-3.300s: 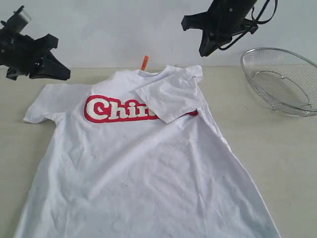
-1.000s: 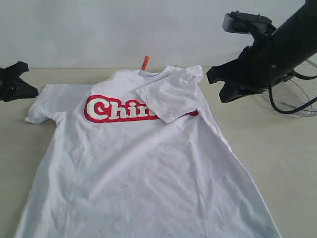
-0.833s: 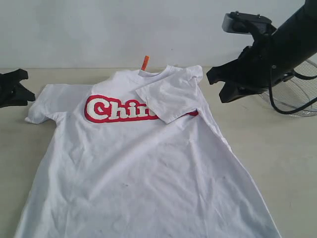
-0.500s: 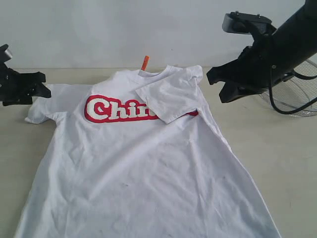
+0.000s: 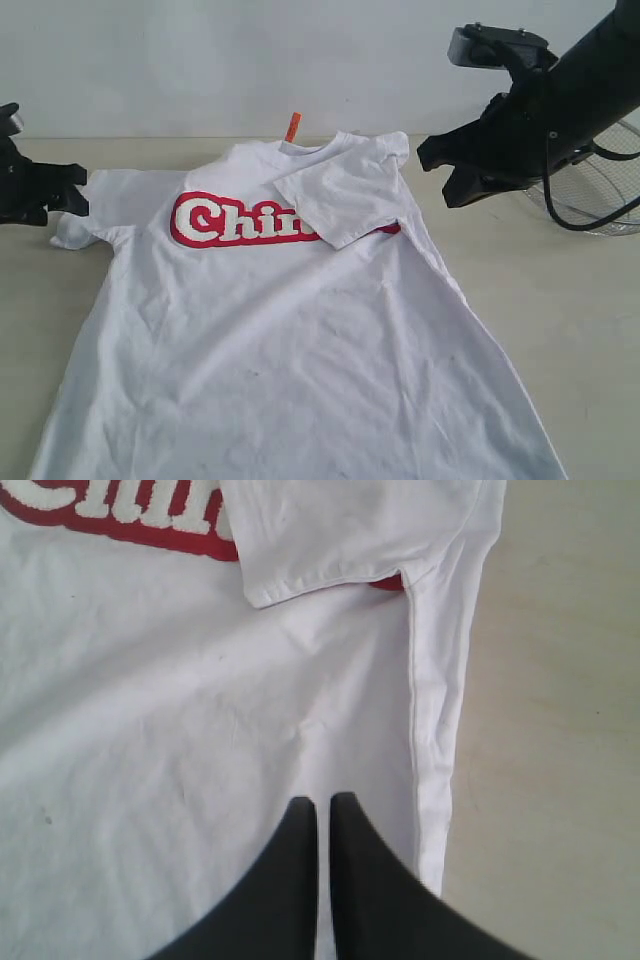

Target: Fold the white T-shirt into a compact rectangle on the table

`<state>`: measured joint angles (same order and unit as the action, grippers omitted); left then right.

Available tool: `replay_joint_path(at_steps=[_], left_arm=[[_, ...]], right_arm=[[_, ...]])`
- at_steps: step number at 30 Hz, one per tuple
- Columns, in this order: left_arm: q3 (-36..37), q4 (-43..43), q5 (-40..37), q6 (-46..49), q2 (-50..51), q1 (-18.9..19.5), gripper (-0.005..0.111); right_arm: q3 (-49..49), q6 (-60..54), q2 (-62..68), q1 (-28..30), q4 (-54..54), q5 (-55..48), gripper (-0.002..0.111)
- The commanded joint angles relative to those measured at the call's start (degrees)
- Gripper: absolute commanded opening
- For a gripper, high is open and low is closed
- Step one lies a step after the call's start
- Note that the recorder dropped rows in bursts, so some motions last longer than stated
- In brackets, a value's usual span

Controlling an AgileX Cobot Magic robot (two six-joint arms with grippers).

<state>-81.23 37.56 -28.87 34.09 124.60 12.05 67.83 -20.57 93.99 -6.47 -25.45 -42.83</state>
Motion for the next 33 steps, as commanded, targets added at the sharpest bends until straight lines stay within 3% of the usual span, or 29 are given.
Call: replay_joint_path(at_steps=[1, 7, 9, 12, 14, 20, 26, 33], left_arm=[[-0.1, -0.5, -0.2, -0.9, 2.6, -2.2, 0.059], [-0.1, 1.0, 0.0, -0.9, 3.2, -3.4, 0.059], [-0.1, 1.0, -0.4, -1.1, 3.2, -3.4, 0.049], [-0.1, 1.0, -0.4, -0.7, 3.7, -3.4, 0.015], [-0.1, 1.0, -0.4, -0.5, 4.7, -3.4, 0.006], [-0.1, 3.7, -0.7, 0.7, 2.5, -3.4, 0.005], [-0.1, 12.7, -3.1, 8.0, -2.0, -3.4, 0.005], [-0.1, 13.4, -4.6, 8.0, -5.4, -4.0, 0.005]], right_arm=[[-0.2, -0.6, -0.7, 0.1, 0.2, -0.2, 0.000], [-0.2, -0.6, -0.7, 0.1, 0.2, -0.2, 0.000], [-0.2, -0.6, -0.7, 0.1, 0.3, -0.1, 0.000], [-0.2, -0.6, -0.7, 0.1, 0.1, 0.0, 0.000], [-0.2, -0.6, -0.7, 0.1, 0.1, 0.0, 0.000], [-0.2, -0.6, -0.7, 0.1, 0.1, 0.1, 0.000], [-0.2, -0.6, -0.7, 0.1, 0.1, 0.1, 0.000], [-0.2, -1.0, -0.7, 0.1, -0.6, 0.1, 0.000]])
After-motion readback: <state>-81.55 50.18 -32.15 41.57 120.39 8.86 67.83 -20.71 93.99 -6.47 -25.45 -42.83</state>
